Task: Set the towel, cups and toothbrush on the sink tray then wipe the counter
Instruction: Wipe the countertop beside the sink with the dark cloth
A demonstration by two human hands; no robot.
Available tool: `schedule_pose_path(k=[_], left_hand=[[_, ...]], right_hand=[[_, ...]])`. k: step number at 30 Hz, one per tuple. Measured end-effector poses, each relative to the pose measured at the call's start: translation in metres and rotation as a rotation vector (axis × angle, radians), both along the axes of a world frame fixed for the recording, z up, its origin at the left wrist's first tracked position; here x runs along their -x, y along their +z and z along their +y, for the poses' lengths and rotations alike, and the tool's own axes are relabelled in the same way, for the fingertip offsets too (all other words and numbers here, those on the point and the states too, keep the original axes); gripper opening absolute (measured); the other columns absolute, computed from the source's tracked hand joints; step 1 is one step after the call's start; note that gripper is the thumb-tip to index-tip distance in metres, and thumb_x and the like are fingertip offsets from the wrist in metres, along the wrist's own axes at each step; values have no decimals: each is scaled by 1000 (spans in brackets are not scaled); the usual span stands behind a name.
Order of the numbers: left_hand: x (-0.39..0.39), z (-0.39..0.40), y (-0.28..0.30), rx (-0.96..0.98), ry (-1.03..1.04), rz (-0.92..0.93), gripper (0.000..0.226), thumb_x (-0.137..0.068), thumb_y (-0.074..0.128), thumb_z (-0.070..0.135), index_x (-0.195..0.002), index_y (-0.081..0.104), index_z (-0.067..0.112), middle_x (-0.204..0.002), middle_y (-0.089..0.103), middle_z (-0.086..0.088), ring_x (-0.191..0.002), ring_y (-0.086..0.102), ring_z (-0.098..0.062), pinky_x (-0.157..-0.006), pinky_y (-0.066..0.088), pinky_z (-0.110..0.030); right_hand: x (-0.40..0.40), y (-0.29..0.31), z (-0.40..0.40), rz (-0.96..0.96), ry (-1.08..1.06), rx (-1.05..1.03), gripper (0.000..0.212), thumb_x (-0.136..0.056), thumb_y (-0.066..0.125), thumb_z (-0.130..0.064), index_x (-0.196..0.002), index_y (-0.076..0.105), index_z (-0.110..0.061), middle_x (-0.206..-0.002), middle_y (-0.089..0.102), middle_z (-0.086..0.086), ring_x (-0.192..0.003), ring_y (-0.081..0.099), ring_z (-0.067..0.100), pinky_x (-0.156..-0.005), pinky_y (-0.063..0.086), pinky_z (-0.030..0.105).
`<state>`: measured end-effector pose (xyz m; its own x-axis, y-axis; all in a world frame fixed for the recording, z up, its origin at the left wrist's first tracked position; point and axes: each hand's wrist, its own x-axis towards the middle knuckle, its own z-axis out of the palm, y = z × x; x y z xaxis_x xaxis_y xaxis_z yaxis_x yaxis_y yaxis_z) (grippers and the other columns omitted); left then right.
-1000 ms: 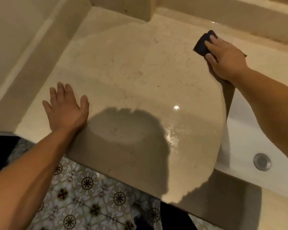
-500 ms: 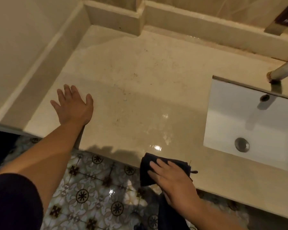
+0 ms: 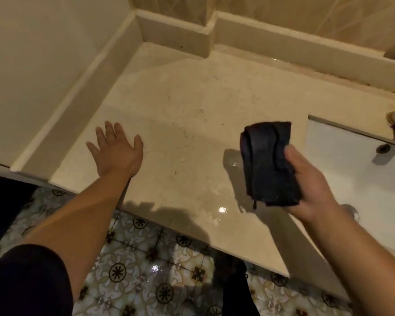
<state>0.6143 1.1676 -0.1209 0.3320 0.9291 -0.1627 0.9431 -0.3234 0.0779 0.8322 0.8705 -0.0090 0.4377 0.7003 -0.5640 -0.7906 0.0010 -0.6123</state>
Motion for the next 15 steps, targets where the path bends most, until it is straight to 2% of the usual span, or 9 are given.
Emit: schedule_pose_path(k=[3, 5, 6, 8, 10, 12, 15], left_hand=[[0, 1, -3, -15, 2, -9, 79, -94, 13, 61, -157, 8, 13, -166, 2, -8, -151, -3, -29, -118, -1, -59], [0, 2, -6, -21, 5, 6, 80, -93, 10, 62, -157, 8, 14, -166, 3, -7, -151, -3, -29, -118, -1, -58], [0, 2, -6, -26, 8, 11, 80, -93, 9, 62, -157, 9, 14, -166, 3, -7, -151, -2, -29, -118, 0, -58], [-1, 2, -7, -45, 12, 10, 80, -92, 10, 62, -157, 11, 14, -166, 5, -8, -151, 0, -29, -118, 2, -58], [-2, 3, -8, -54, 21, 11, 81, -92, 10, 61, -157, 13, 14, -166, 7, -8, -151, 2, -29, -118, 3, -57], [-2, 2, -10, -65, 24, 14, 81, -91, 9, 62, -157, 13, 15, -166, 7, -7, -151, 2, -28, -119, 3, -57], [-2, 3, -13, -59, 19, -7, 80, -92, 11, 62, -157, 13, 15, -166, 6, -7, -151, 0, -27, -118, 1, -56]], right_hand=[[-83, 13, 60, -716, -34, 155, 32, -98, 44, -23, -125, 60, -16, -110, 67, 7, -97, 65, 23, -86, 53, 41], [-131, -1, 100, -1088, -8, 323, 35, -93, 43, -28, -119, 63, -15, -102, 64, 6, -91, 61, 20, -83, 51, 42], [-152, -12, 119, -1225, 45, 368, 38, -93, 42, -30, -122, 63, -16, -106, 63, 6, -96, 58, 19, -87, 47, 40], [-183, -45, 155, -1501, 232, 452, 39, -98, 42, -27, -134, 55, -18, -130, 59, 7, -119, 52, 23, -100, 36, 33], [-197, -82, 179, -1797, 530, 527, 43, -102, 42, -23, -143, 44, -14, -149, 44, 11, -132, 41, 33, -105, 33, 39], [-202, -103, 194, -2046, 688, 565, 46, -101, 41, -26, -144, 39, -9, -151, 38, 16, -129, 41, 39, -96, 39, 51], [-206, -108, 197, -2136, 686, 607, 45, -101, 39, -26, -142, 38, -8, -149, 40, 19, -126, 42, 41, -93, 41, 55]])
